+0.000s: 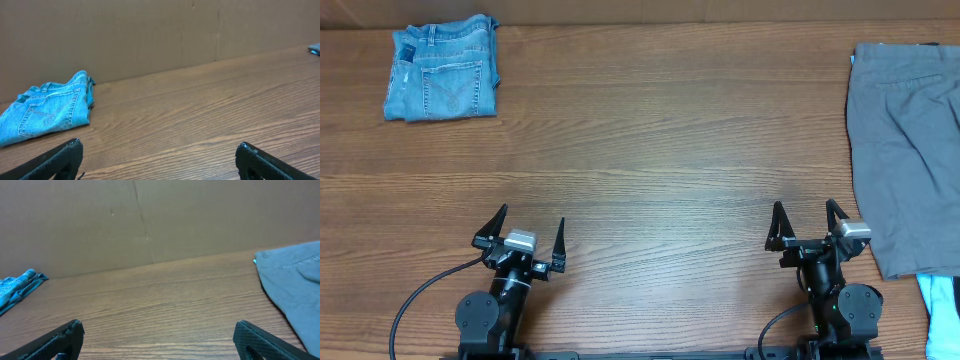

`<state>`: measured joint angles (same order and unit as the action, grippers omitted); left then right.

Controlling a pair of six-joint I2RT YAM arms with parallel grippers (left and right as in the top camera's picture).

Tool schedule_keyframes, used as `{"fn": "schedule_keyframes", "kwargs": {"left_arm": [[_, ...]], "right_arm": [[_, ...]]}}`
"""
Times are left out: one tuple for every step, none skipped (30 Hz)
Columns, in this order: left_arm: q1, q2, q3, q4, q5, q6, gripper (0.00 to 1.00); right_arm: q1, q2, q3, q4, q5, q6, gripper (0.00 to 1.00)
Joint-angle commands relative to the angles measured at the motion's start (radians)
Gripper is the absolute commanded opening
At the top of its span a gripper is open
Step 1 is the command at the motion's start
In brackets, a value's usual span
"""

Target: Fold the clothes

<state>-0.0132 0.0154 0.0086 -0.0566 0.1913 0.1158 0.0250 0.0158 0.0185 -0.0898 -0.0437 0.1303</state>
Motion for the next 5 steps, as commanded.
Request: {"fn": "schedule_keyframes", "kwargs": {"left_arm": [[0.007, -0.011, -0.004, 0.001, 0.016, 0.026, 1.0], [0.007, -0.011, -0.004, 0.001, 0.016, 0.026, 1.0], [0.007, -0.011, -0.004, 0.001, 0.016, 0.026, 1.0], [0.007, -0.011, -0.004, 0.001, 0.016, 0.026, 1.0], [0.007, -0.011, -0.004, 0.001, 0.016, 0.026, 1.0]], "right_arm": [[-0.005, -0.007, -0.01, 0.008, 0.013, -0.007, 1.0], [-0.005, -0.007, -0.01, 0.008, 0.013, -0.007, 1.0], [-0.005, -0.007, -0.01, 0.008, 0.013, -0.007, 1.0], [-0.005, -0.007, -0.01, 0.008, 0.013, -0.007, 1.0], [-0.005, -0.007, -0.01, 0.008, 0.013, -0.007, 1.0]]}}
